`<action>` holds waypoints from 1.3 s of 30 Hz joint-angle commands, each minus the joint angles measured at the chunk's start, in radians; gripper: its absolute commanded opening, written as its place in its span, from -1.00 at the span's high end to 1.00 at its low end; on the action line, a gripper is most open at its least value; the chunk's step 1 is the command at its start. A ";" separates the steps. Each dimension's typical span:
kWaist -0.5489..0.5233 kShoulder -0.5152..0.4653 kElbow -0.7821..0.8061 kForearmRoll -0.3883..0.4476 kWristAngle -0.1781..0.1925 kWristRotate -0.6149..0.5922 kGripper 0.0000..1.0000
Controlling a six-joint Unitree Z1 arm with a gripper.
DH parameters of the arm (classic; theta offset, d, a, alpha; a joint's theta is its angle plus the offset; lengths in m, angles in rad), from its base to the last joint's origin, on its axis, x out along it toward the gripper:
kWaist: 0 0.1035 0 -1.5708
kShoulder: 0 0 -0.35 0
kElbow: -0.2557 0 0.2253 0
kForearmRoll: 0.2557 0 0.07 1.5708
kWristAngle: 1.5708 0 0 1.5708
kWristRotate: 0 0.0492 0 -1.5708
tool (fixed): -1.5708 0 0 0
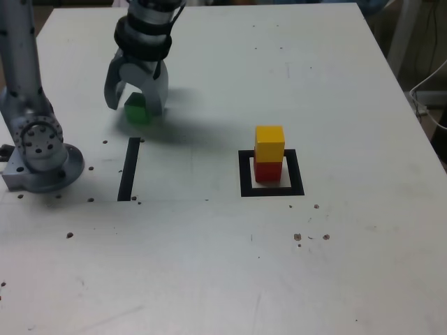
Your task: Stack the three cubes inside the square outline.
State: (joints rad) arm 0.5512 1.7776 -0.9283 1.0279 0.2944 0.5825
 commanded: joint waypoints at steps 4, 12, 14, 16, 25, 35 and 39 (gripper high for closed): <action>-0.002 0.007 0.002 -0.021 -0.003 -0.006 0.13; -0.010 0.006 0.004 -0.010 -0.044 0.002 0.55; -0.017 0.001 0.002 -0.014 -0.060 0.013 0.64; -0.034 -0.016 0.000 -0.013 -0.075 0.027 0.68; -0.194 -0.170 -0.107 0.096 -0.136 -0.020 0.68; -0.275 -0.220 -0.424 0.394 -0.160 -0.168 0.68; -0.305 -0.165 -0.535 0.450 -0.168 -0.240 0.68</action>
State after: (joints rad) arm 0.2545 1.5868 -1.4078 1.4707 0.1306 0.3588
